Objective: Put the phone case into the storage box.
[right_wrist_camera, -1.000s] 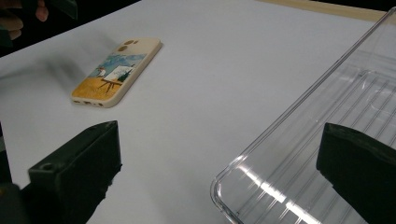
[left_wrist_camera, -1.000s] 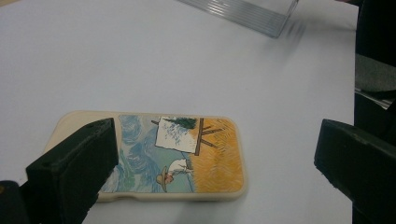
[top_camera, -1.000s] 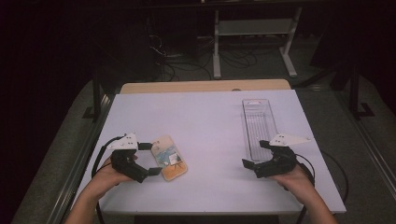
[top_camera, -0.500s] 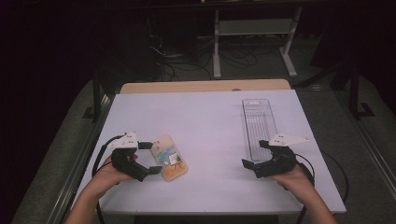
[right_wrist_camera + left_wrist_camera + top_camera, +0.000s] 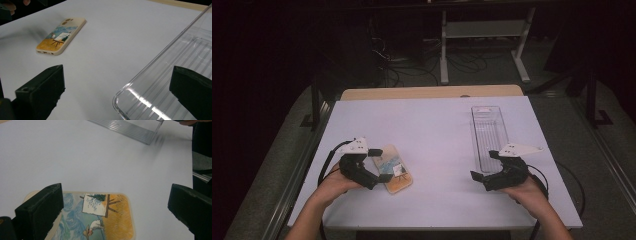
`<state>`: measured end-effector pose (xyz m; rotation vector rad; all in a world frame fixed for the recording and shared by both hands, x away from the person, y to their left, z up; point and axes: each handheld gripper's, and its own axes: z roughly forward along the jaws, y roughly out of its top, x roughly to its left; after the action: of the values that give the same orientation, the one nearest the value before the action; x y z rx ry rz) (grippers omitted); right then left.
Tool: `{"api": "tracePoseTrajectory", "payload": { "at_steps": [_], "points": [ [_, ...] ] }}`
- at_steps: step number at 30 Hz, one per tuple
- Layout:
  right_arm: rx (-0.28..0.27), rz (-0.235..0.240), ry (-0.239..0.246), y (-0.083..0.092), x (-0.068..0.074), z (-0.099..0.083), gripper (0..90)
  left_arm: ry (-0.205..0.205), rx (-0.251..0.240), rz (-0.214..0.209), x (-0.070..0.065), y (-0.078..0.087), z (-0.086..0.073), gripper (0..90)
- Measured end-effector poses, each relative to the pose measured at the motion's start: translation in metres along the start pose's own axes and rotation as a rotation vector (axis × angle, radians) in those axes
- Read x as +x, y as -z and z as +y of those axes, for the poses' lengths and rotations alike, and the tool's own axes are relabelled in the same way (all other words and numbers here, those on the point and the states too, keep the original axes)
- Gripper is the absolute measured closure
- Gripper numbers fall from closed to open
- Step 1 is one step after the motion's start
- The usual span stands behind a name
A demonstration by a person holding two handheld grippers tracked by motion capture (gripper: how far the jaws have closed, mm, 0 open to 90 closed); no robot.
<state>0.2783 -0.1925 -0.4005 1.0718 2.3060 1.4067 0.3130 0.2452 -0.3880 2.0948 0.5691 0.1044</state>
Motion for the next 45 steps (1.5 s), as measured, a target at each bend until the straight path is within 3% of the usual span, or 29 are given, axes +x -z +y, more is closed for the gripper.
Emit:
{"api": "tracePoseTrajectory", "payload": {
  "at_steps": [13,27,29,36,45],
  "points": [
    [0.003,0.004,-0.002,0.000,0.000,0.000,0.0,0.001,0.018,-0.022,0.001,-0.020,0.011,14.8],
    [0.002,0.006,-0.003,0.000,-0.001,0.000,0.0,-0.004,0.064,-0.023,0.000,-0.046,0.016,45.3],
    [0.002,0.007,-0.004,0.000,0.000,0.000,0.0,-0.002,0.079,-0.019,0.000,-0.051,0.016,54.6],
    [0.004,0.007,-0.003,0.000,-0.001,0.000,0.0,0.022,0.086,-0.011,-0.003,-0.062,0.014,68.8],
    [0.005,0.007,0.003,0.000,0.000,0.000,0.0,0.019,0.142,-0.011,-0.006,-0.073,0.012,87.1]
  ]
}}
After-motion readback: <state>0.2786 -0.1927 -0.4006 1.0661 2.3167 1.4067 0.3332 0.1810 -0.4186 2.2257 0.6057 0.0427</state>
